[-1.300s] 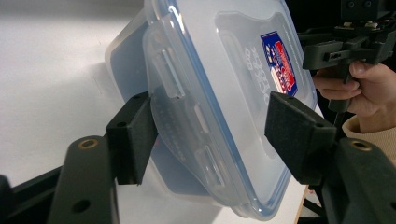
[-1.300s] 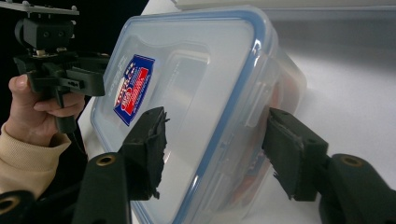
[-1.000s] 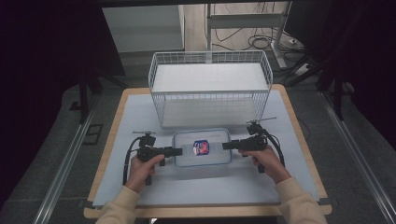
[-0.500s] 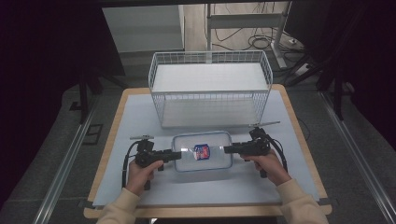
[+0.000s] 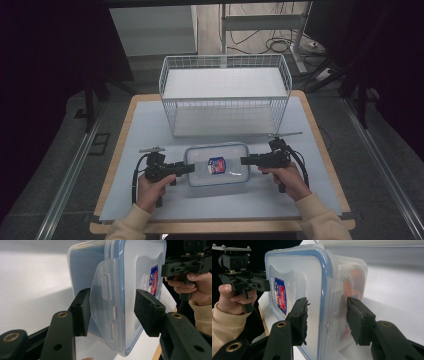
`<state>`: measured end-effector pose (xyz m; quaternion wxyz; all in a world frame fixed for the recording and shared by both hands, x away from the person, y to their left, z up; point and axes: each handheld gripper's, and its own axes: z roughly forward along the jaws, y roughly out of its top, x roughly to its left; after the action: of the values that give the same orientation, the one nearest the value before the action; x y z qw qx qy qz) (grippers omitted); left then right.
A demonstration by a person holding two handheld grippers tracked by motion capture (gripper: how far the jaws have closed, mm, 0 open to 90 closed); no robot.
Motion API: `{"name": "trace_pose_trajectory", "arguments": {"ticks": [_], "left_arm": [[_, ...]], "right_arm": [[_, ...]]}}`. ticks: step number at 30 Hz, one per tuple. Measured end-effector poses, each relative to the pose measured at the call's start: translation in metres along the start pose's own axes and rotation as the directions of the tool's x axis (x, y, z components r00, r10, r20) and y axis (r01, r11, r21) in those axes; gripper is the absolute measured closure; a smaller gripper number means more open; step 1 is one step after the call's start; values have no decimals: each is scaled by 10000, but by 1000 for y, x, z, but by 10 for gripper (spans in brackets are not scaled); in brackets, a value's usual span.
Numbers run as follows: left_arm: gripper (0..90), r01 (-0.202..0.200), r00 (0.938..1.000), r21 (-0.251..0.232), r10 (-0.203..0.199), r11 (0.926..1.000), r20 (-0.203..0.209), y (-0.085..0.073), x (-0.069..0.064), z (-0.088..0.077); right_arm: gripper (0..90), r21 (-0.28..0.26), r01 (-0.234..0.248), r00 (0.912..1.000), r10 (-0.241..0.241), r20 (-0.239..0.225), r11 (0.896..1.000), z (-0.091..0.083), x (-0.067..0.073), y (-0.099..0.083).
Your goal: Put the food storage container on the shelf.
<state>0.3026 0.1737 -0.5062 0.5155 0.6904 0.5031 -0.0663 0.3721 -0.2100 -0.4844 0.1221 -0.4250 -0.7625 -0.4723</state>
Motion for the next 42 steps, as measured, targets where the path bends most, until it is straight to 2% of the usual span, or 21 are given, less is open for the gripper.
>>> {"name": "trace_pose_trajectory", "arguments": {"ticks": [5, 14, 30, 42], "left_arm": [[489, -158, 9999, -68, 158, 9999, 3, 3, -6, -1], [492, -529, 9986, -289, 532, 9982, 77, 9, -16, -8], [494, -1001, 9946, -390, 1010, 9942, 223, 23, -27, -11], [495, -1335, 9902, -587, 1356, 9893, 328, 43, -32, -18]], "right_arm": [[531, -61, 81, 10000, -81, -8, 9999, -6, 2, 2], [533, -371, 564, 9984, -561, 80, 9977, -17, 14, 6], [536, -759, 1021, 9946, -1002, 281, 9919, -34, 26, 11], [535, -1209, 1357, 9903, -1312, 449, 9833, -41, 36, 22]]}}
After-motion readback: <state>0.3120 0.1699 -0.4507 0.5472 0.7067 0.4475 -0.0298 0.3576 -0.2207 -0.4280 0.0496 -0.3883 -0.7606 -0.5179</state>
